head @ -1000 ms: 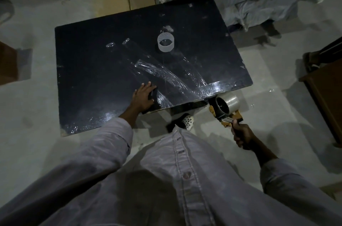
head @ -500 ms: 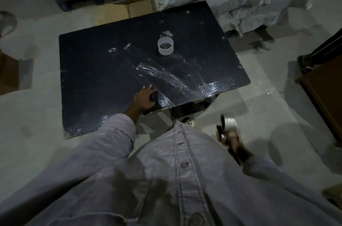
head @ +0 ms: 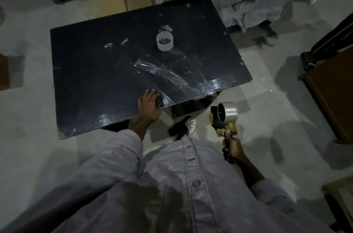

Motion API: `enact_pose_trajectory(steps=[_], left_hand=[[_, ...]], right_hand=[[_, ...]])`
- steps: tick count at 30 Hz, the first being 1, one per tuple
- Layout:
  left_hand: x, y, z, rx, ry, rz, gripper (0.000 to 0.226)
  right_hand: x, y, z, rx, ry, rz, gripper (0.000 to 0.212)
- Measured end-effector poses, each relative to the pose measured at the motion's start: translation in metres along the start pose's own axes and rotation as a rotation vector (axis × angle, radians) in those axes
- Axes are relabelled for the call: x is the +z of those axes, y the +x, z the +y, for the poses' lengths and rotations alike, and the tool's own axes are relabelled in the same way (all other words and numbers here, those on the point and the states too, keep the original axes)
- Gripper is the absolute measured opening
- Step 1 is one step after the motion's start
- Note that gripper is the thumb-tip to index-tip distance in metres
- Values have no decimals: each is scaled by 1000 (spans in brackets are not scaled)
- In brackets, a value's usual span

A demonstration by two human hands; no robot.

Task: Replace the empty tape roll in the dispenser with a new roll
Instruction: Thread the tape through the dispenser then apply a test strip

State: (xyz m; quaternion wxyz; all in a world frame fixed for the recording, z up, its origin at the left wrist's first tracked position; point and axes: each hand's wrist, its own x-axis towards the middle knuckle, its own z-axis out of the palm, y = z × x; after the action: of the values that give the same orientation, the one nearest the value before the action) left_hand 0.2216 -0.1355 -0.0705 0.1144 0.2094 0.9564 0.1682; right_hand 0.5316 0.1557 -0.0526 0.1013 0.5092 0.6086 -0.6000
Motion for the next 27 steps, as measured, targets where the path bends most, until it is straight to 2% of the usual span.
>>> enact_pose_trajectory(steps=[3,8,14,17,20,24,27], left_hand=[[9,-10,-2,-16,-49,57,64],[12,-16,-1,-67,-98,157,60],[1,-22,-13,-118,-119,200,59],[-6,-23,-25,-136,-112,232,58],[-13,-24,-36,-164,-116,258,56],[-24,-24,-45,-219,-120,294,54],[-31,-24,-49,-280,-151,321,52]], right_hand=[[-3,-2,13,-125,-41,-50,84],[0,0,8,-217,-281,-207,72],[33,-8,-60,-350,-429,-303,64],[54,-1,-94,-499,-509,-286,76],[70,3,-127,-613,-704,-194,62],[91,10,-162,-644,-833,-47,92],[102,16,-183,-643,-908,14,95]])
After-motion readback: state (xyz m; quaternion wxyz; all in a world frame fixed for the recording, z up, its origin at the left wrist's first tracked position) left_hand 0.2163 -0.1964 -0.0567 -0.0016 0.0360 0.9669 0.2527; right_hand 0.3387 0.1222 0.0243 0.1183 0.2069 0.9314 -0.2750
